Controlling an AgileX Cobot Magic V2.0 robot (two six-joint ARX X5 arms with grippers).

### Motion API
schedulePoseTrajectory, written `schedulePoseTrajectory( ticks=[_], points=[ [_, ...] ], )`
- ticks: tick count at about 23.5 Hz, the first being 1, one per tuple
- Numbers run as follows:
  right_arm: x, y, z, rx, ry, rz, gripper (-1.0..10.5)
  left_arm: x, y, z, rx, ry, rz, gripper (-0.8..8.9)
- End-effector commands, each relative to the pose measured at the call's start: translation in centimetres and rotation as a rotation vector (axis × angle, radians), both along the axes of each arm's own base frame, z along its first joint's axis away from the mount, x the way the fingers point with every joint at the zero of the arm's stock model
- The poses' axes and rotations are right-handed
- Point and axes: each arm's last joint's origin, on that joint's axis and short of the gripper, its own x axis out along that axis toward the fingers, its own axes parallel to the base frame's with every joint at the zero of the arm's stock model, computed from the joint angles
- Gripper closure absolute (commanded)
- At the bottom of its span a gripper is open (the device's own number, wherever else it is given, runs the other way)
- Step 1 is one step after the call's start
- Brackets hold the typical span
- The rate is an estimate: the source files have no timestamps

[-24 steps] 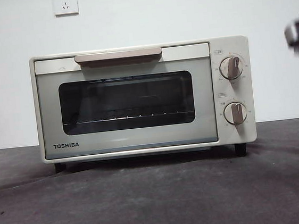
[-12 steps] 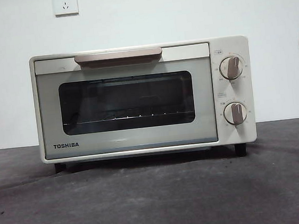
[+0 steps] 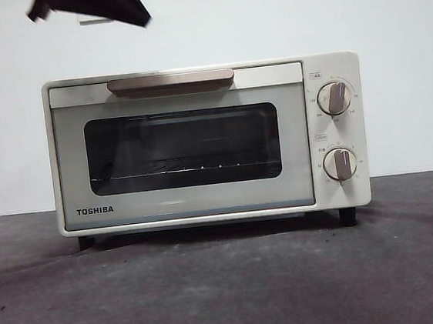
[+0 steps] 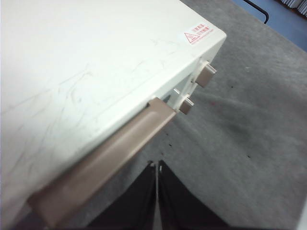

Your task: The left arm flap open the oven, the right arm pick bread and place it into oven, the left arm flap close the oven

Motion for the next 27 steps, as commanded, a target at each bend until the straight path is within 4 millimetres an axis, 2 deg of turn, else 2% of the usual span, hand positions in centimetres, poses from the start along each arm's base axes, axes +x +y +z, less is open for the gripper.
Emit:
schedulePoseTrajectory(
  ticks=[1, 11, 27],
  points=[
    [-0.7, -0.2, 0.6, 0.034, -0.037, -0.006, 8.5, 1.1, -0.7, 0.0, 0.007, -0.040, -0.005, 8.04],
    [-1.3, -0.3, 0.7, 0.086, -0.021, -0.002, 8.5, 3.4, -1.8, -2.1, 0.043, -0.045, 0.022, 8.04],
    [-1.3, -0.3, 0.7, 0.087, -0.019, -0.001, 8.5, 3.4, -1.8, -3.7, 0.121, 0.042, -0.003, 8.05]
  ],
)
